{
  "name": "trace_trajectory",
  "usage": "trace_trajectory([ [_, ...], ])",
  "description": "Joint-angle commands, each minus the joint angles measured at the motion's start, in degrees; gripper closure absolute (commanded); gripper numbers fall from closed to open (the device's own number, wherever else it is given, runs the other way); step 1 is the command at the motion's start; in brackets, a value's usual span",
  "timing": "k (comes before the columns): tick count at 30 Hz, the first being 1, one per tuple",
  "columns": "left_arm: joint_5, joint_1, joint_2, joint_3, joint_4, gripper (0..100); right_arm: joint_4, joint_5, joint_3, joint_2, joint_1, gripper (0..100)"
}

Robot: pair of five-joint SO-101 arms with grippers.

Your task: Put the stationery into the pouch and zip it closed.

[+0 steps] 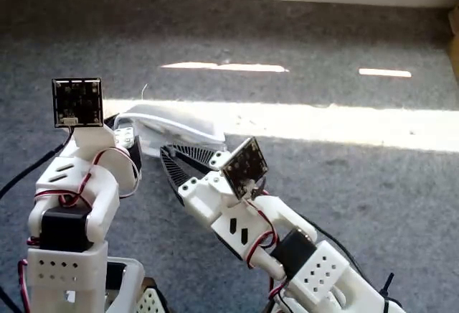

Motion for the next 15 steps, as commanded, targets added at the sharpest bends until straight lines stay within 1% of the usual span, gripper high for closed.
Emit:
trace_trajectory([
  [1, 0.53, -0.57, -0.31, -0.84, -1.67, 97, 2.59, 0.79, -1.36, -6.99, -0.04, 98.9],
  [4, 0.53, -0.57, -0.31, -0.84, -1.67, 97, 4.70, 0.88, -1.27, -11.30, 1.19, 98.9],
  [11, 0.53, -0.57, -0.31, -0.84, -1.67, 97, 14.55, 0.97, -1.71, -17.63, 9.98, 98.9],
  [15, 0.53, -0.57, -0.31, -0.84, -1.58, 97, 20.09, 1.05, -1.71, -19.03, 11.21, 98.8],
])
